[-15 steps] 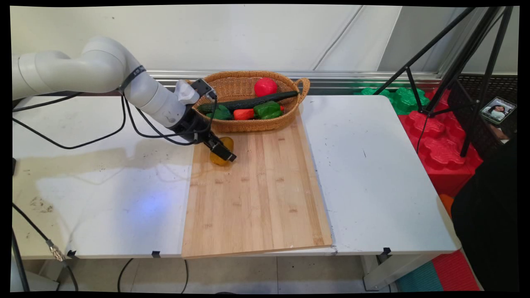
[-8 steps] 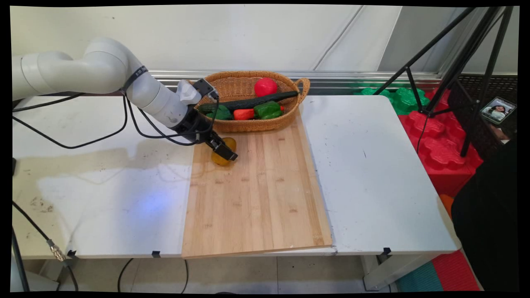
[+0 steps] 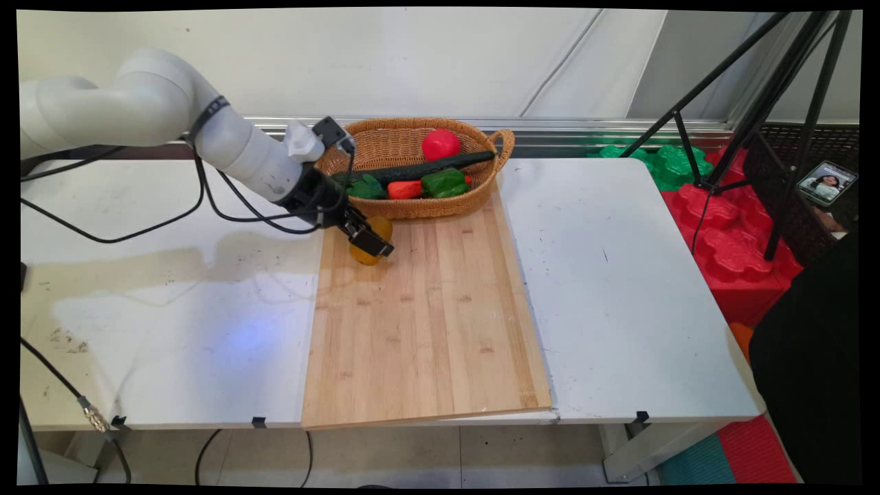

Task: Place the picked object in the vegetable basket

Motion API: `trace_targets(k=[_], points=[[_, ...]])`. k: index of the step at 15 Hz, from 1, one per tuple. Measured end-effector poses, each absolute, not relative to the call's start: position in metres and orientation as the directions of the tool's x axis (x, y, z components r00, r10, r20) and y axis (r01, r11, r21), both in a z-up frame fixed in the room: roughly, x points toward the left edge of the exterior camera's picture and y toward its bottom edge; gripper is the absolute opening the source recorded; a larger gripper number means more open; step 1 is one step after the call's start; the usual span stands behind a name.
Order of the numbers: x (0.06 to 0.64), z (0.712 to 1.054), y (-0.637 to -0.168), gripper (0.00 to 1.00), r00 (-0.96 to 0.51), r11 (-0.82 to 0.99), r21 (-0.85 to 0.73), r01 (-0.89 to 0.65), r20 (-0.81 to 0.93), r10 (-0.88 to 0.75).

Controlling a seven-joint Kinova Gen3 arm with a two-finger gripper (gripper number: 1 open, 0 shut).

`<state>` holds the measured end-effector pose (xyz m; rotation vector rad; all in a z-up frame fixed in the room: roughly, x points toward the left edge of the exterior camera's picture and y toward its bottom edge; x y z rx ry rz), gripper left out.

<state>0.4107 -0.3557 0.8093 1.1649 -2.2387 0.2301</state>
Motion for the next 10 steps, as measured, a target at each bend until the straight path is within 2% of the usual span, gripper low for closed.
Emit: trace_targets(k=[10], points=[[0.438, 0.869, -0.327, 0.00, -0.486, 0.703, 0.084, -0.706, 0.665, -0.567]])
